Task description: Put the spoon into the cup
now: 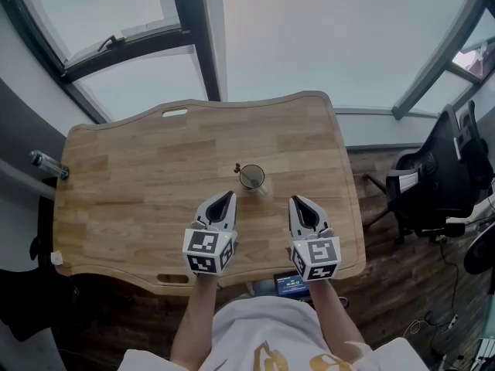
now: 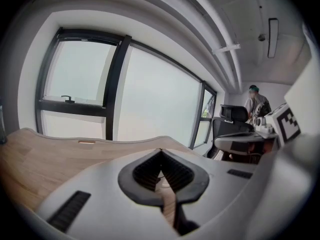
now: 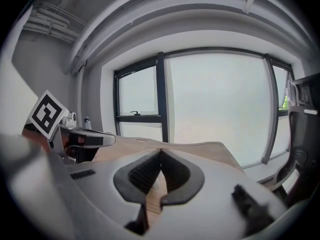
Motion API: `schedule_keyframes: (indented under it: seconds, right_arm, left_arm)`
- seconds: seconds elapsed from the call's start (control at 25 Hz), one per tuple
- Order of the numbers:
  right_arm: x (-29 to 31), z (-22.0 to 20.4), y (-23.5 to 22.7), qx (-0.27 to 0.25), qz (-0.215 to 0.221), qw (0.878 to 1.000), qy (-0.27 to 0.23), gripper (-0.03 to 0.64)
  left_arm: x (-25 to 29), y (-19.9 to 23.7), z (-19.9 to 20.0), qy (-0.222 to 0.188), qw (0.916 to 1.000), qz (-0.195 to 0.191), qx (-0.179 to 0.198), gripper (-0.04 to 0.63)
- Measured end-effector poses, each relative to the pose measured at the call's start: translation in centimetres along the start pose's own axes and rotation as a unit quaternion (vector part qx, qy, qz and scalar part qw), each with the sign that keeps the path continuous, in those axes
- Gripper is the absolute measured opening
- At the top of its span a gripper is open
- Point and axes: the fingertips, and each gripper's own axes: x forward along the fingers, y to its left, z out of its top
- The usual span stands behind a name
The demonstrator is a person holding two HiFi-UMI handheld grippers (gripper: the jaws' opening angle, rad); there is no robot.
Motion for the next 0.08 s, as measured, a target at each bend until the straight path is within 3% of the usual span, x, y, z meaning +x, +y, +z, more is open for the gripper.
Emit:
schedule_keyframes:
  seconds: [0.08]
  right_arm:
    - [-0.06,-0.01,-0.1,0.0,0.0,1.0,-0.001,0.031]
  left_arm:
    - [0.08,-0.19,0.0,-0.002,0.9999,0.005,0.013,0.014]
